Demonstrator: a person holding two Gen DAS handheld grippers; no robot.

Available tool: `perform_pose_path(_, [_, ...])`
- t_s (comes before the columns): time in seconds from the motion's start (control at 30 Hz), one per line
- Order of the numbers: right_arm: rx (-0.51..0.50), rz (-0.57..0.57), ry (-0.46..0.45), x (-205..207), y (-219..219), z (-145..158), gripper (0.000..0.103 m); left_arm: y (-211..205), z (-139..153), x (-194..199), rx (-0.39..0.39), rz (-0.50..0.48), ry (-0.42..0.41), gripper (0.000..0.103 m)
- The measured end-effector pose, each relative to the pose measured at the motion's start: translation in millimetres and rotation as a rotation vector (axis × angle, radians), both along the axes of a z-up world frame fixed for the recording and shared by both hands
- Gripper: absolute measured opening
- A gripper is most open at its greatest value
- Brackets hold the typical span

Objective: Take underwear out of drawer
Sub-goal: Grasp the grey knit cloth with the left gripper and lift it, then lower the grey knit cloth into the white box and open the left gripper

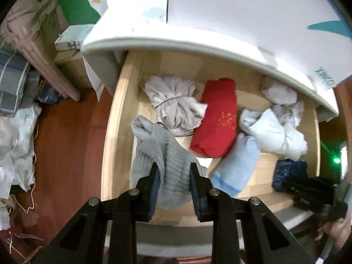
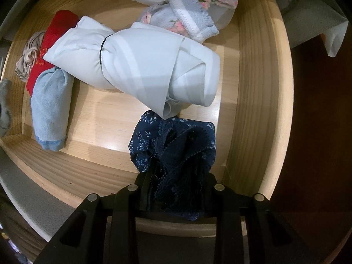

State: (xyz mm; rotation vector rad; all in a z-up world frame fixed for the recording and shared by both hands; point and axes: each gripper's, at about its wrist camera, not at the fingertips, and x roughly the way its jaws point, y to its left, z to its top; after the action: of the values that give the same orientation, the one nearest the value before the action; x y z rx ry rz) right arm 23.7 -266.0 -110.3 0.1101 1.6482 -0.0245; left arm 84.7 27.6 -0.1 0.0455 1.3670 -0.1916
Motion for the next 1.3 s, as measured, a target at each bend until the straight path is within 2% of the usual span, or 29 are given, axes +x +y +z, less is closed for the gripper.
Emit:
perform_pose_path(0.33, [0.0,0.001,0.0,0,0,0,0.027,22,61,2,-0.027,-0.027,-0.102,0.026])
perform_pose_path(0.67, [-0.001,0.0,-0.001,0,0,0,0.027,27,161,19,-0.075,-0.057,-0.29,0.026])
perform_pose_path(0.87, [0.0,0.001,-0.002,1,-1,0,0.027,11,204,46,-0.079,-0.077,-0.37,0.026])
perform_pose_path(1.07, [0.0,0.001,-0.002,0,0,-1,0.027,-16,220,79,-0.082,-0.117,-0.396,0.026])
perform_pose_path(1.3, [-0.001,-0.002,-0.006,0,0,1,0.028,-44,213,117,-0.107,-0.141,-0.402,0.026])
